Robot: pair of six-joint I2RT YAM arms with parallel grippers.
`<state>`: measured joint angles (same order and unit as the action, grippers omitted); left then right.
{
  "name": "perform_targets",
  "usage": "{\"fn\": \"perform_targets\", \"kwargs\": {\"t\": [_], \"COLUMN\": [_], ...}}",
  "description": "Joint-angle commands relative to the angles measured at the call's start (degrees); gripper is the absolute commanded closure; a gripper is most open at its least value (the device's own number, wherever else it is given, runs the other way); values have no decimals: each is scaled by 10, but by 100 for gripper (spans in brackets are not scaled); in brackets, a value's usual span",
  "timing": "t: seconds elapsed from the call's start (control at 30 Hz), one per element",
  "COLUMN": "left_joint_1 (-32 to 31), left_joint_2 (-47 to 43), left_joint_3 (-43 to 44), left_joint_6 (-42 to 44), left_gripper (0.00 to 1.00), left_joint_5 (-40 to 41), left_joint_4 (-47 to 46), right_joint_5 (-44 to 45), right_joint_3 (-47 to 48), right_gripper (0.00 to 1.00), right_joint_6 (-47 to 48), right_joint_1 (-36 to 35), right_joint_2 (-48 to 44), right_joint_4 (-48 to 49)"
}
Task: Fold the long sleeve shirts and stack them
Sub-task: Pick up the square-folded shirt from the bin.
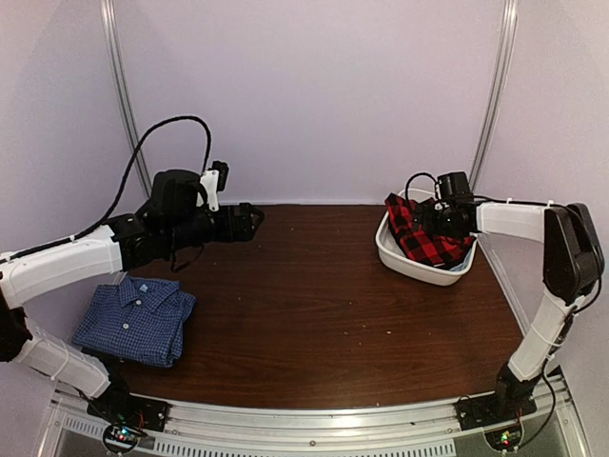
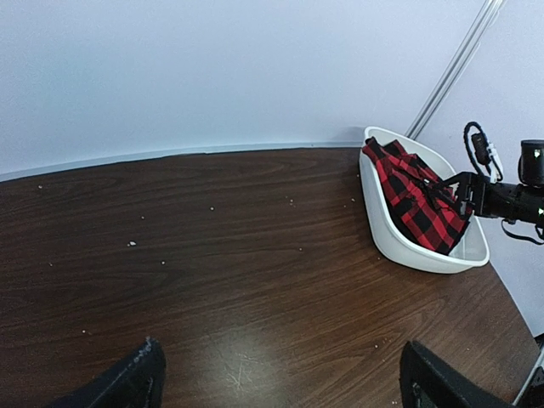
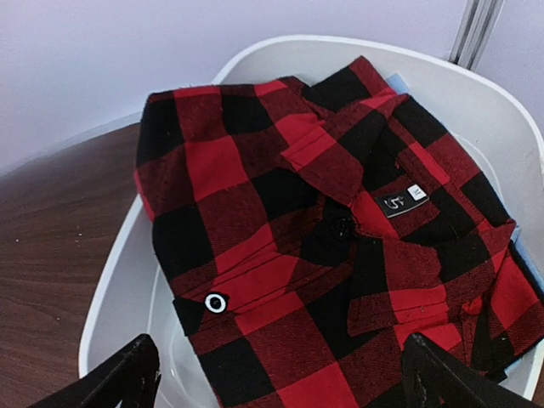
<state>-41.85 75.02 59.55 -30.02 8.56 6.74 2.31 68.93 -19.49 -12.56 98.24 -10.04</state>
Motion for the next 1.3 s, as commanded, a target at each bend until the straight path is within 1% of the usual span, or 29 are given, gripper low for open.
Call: {"fn": "perform_targets", "kwargs": {"t": [0.0, 0.3, 0.5, 0.83, 1.0, 1.07, 1.17, 1.27], "left_joint_1": [-1, -2, -2, -2, -2, -2, -2, -2], "left_joint_2": [-3, 1, 13, 20, 21, 23, 25, 26], "left_joint_3": [10, 7, 13, 13, 12, 12, 13, 14], "left_joint_6": [6, -1, -4, -4, -3, -2, 0, 1], "left_gripper": [2, 2, 2, 2, 2, 2, 2, 2], "left_joint_5": [8, 4, -6, -8, -9, -9, -7, -8], "left_joint_4": [-8, -10, -13, -13, -14, -13, -13, -12], "right_joint_5": [-5, 14, 49, 75, 82, 77, 68, 56], "right_joint_3": [30, 52, 78, 104, 127, 145, 161, 174], "right_gripper": [0, 0, 0, 5, 7, 8, 13, 23], "right_joint_6": [-11, 7, 26, 30, 30, 32, 37, 41], "right_joint_1": [21, 57, 66, 118, 155, 163, 163, 163], "right_joint_2": [42, 123, 175, 200, 206, 208, 208, 207], "right_joint_4": [2, -27, -53, -74, -86, -94, -97, -102]}}
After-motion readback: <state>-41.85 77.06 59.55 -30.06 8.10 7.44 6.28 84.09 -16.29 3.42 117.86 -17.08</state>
